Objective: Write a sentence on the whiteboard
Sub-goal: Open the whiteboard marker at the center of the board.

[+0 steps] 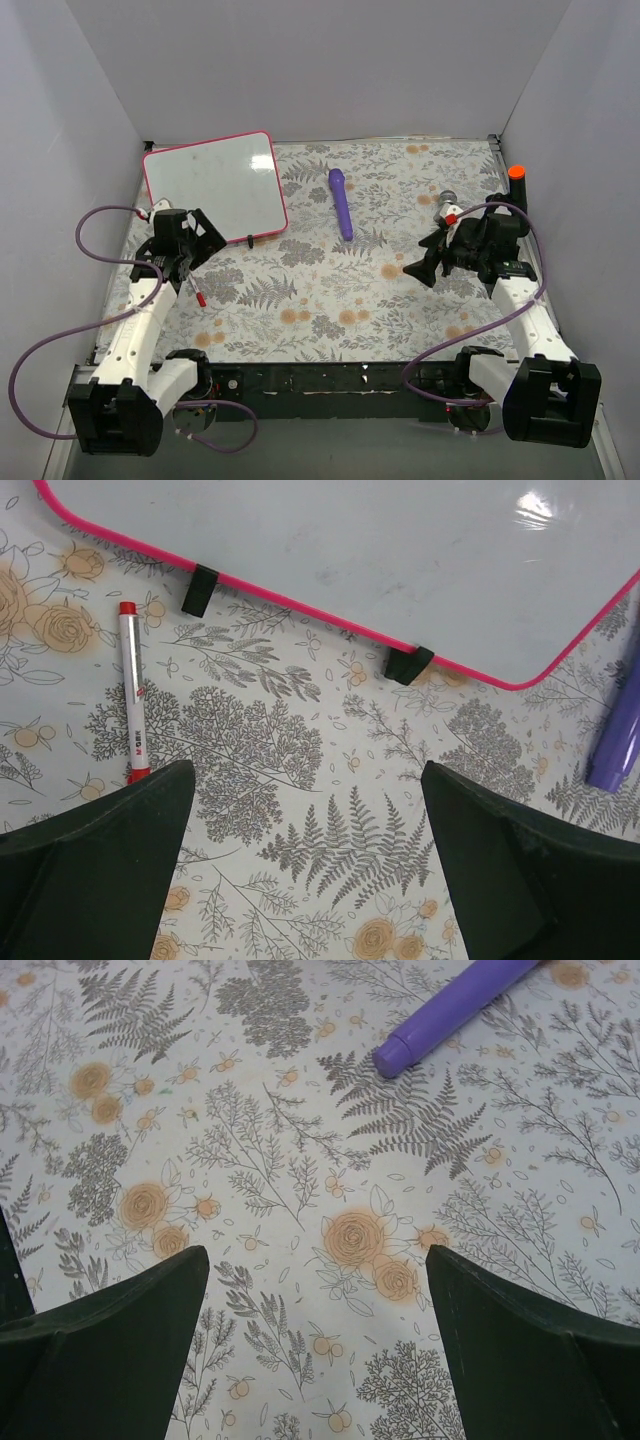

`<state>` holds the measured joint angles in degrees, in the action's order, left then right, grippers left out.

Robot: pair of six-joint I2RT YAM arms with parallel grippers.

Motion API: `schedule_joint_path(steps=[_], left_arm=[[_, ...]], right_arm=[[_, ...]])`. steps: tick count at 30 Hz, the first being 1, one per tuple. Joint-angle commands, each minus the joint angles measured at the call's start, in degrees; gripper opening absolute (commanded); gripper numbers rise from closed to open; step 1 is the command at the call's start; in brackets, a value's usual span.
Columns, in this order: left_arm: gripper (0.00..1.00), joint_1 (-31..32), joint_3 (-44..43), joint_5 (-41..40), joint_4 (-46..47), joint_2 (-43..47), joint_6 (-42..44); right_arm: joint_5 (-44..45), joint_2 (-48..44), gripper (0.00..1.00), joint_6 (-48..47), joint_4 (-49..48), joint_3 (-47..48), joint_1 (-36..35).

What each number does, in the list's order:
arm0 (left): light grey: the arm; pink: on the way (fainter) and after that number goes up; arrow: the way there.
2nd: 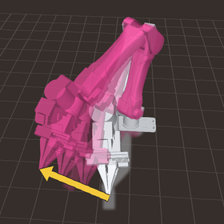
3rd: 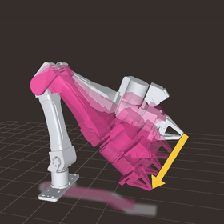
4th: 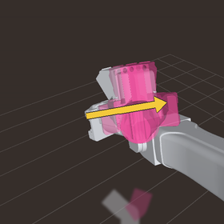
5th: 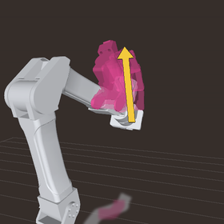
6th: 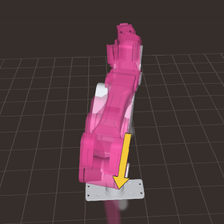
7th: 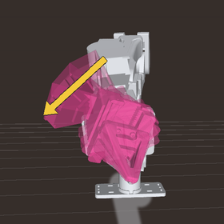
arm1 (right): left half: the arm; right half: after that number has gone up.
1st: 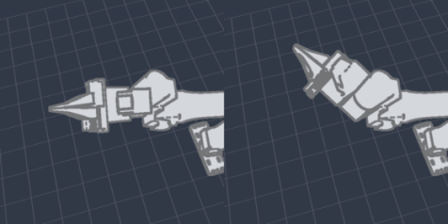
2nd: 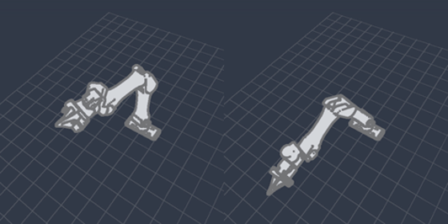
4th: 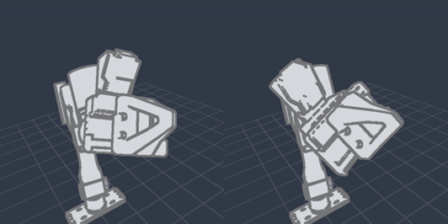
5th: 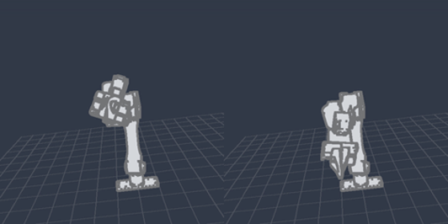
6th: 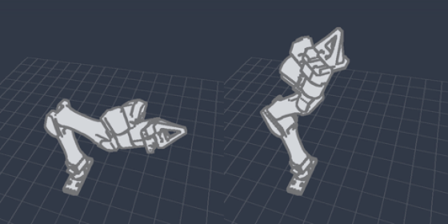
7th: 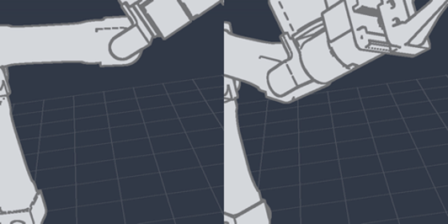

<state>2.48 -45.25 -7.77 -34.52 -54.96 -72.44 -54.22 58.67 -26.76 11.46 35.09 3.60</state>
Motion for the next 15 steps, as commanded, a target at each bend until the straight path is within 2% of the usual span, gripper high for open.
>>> schedule_joint_path(steps=[1, 6, 10, 13, 15], left_arm=[[0.98, -2.4, 1.0, 1.1, -1.0, -3.3, -1.7], [0.88, -7.1, 2.1, -0.6, -1.4, -8.8, -4.4], [0.84, -8.9, 3.3, -1.3, 0.6, -12.1, -5.0], [0.72, -9.4, 3.3, -1.5, 1.6, -15.2, -5.2], [0.7, -9.6, 3.2, -1.8, 1.7, -18.0, -5.4]], right_arm=[[-6.5, 0.0, 0.98, -11.7, 7.7, 3.3, -0.6], [-6.3, 0.1, 0.98, -11.7, 9.4, 4.9, -0.7], [-6.3, 0.1, 0.98, -11.9, 10.4, 5.7, -0.6], [-5.9, 0.6, 0.98, -11.9, 10.6, 6.0, -0.6], [-5.6, 0.6, 0.98, -11.3, 10.2, 6.0, -0.6]])
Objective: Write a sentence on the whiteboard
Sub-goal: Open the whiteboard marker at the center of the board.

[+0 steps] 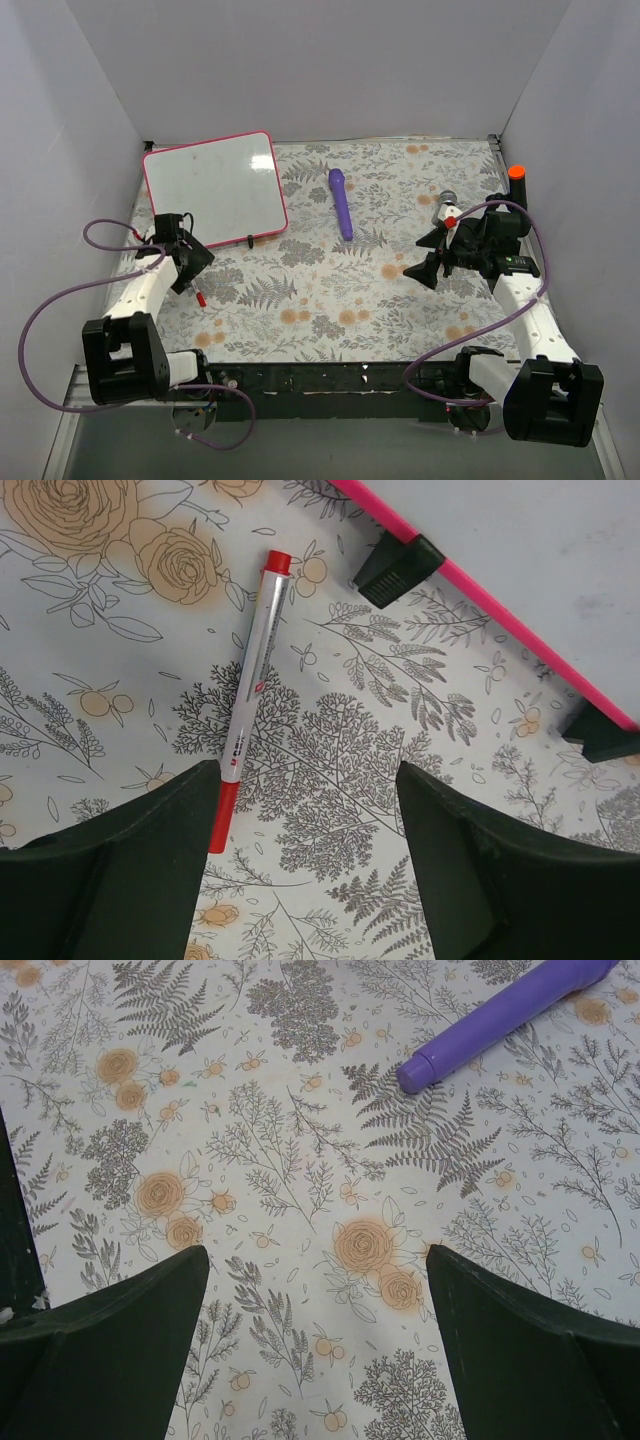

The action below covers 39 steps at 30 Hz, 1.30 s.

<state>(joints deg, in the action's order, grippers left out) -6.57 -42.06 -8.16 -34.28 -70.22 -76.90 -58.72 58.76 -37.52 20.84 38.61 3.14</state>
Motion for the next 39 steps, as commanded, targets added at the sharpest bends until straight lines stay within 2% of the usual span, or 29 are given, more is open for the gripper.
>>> schedule_joint_path(steps=[1, 3, 5, 8, 15, 18, 20, 23, 31, 39], left_arm=[[0.7, -0.6, 0.1, -2.6, 0.9, -3.6, -1.1], [0.62, -0.6, 0.1, -4.0, 0.4, -5.6, -1.6], [0.5, -0.6, 0.7, -5.6, 0.4, -6.4, -1.9], [0.4, -1.0, 1.5, -5.8, 1.4, -7.1, -1.4], [0.37, -2.0, 1.7, -2.9, 3.3, -9.9, 0.0], [0.32, -2.4, 1.8, -0.9, 3.7, -10.8, 0.5], [0.22, -2.4, 1.9, -0.8, 3.3, -10.8, 0.3], [0.16, -2.6, 2.5, -0.4, 2.9, -10.1, 0.0], [0.16, -2.7, 3.2, 2.2, 1.2, -13.2, -1.7], [0.02, -2.5, 3.7, 11.9, -0.2, -12.1, -1.1]], right_arm=[[-0.8, 0.5, 0.98, -0.4, 0.8, 2.4, -0.1], [-0.3, 0.5, 0.98, 0.0, 0.5, 2.4, -0.1], [0.1, 0.7, 0.98, 0.2, 0.4, 2.4, -0.1], [0.4, 0.9, 0.98, 0.2, 0.3, 2.3, -0.1], [0.1, 1.3, 0.98, 0.4, 0.1, 2.3, -0.1], [0.2, 1.4, 0.98, 0.5, -0.1, 2.2, -0.1], [0.2, 1.4, 0.98, 0.5, -0.2, 2.2, -0.1], [0.4, 1.4, 0.98, 0.7, -0.3, 2.3, -0.1], [0.0, 1.0, 0.98, 0.8, -0.4, 2.3, -0.1], [-0.3, 0.7, 0.98, 1.3, -0.9, 2.3, -0.1]])
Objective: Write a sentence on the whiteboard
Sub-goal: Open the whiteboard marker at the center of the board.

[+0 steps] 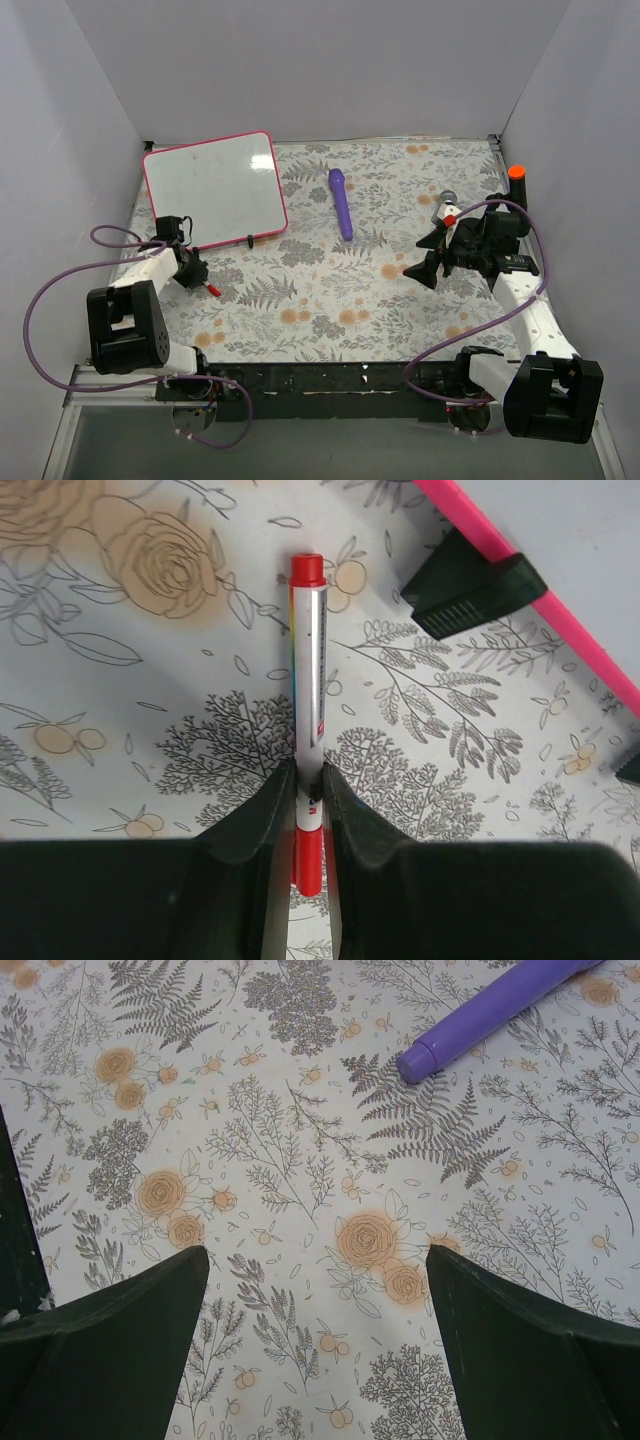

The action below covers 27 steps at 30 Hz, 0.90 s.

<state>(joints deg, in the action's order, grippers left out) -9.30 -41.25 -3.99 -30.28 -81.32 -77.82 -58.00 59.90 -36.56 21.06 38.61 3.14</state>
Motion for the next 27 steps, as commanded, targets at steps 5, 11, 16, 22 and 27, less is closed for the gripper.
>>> schedule_joint_path(steps=[5, 11, 16, 22, 27], left_arm=[[0.0, 2.9, 3.6, 12.9, -5.8, 4.0, -0.8], [0.0, 8.0, 3.5, 18.2, -7.6, 8.6, -0.2], [0.0, 13.6, 2.4, 24.0, -6.3, 12.8, 0.9], [0.0, 22.0, 2.1, 33.2, 3.0, 14.1, 2.1], [0.0, 30.5, 1.9, 39.0, 15.8, 11.5, 5.4]], right_arm=[[-1.5, -0.4, 0.98, 0.5, -1.2, 2.2, -0.1], [-2.6, -0.1, 0.98, 0.7, -1.5, 1.7, -0.1], [-5.1, 1.0, 0.98, 1.3, -1.7, 1.5, -0.1], [-9.4, 3.0, 0.98, 3.8, -2.4, 1.2, -0.4], [-15.5, 4.0, 0.98, 6.0, -3.9, -0.1, -1.4]])
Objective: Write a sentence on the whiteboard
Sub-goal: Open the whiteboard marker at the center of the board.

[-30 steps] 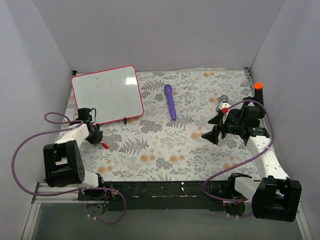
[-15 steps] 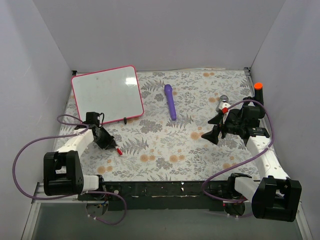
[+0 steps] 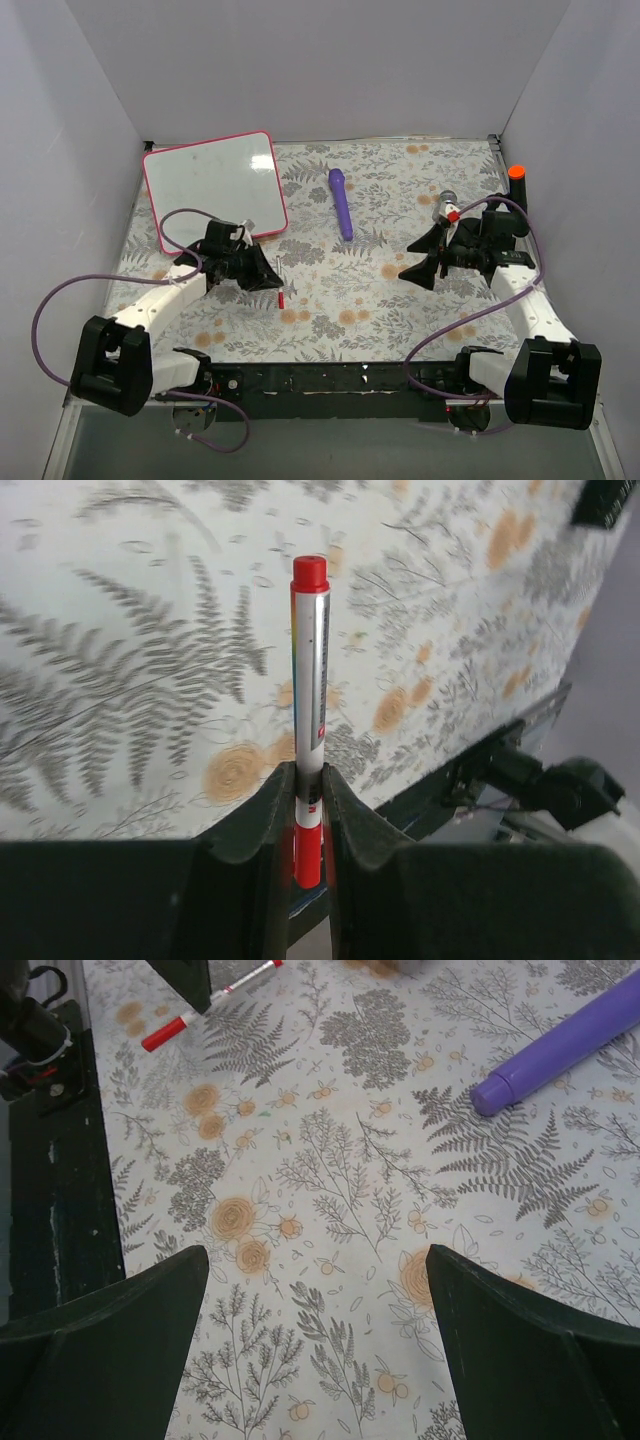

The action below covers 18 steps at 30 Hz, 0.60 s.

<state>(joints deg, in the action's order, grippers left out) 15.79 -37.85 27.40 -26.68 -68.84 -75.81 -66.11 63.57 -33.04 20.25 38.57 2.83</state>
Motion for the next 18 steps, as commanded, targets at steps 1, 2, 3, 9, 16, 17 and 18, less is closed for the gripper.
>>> schedule_joint_path(steps=[1, 2, 3, 9, 16, 17, 18], left_arm=[[0.0, 8.3, -2.1, 8.1, 14.4, -1.6, 4.1], [0.0, 9.9, -2.2, 8.1, 16.3, -2.8, 5.9], [0.0, 11.4, -2.7, 7.7, 19.6, -3.7, 6.7], [0.0, 21.2, -8.0, 6.2, 28.1, -11.3, 15.1], [0.0, 26.2, -12.0, 4.7, 32.4, -16.4, 19.5], [0.0, 26.5, -12.1, 5.0, 33.2, -16.8, 19.6], [0.0, 26.7, -12.6, 5.2, 33.4, -17.0, 19.7]], right_arm=[[-9.5, 0.4, 0.98, 4.1, -4.1, -0.5, -1.4], [-10.4, 0.6, 0.98, 4.9, -6.1, -1.3, -1.9], [-10.7, 0.8, 0.98, 5.8, -7.0, -1.6, -2.7], [-8.7, 5.3, 0.98, 15.7, -10.0, 3.3, -9.9], [-3.5, 10.7, 0.98, 34.5, -15.0, 7.8, -11.0], [-3.3, 11.0, 0.98, 35.8, -15.8, 7.6, -11.2], [-3.0, 11.0, 0.98, 36.5, -16.1, 7.6, -12.1]])
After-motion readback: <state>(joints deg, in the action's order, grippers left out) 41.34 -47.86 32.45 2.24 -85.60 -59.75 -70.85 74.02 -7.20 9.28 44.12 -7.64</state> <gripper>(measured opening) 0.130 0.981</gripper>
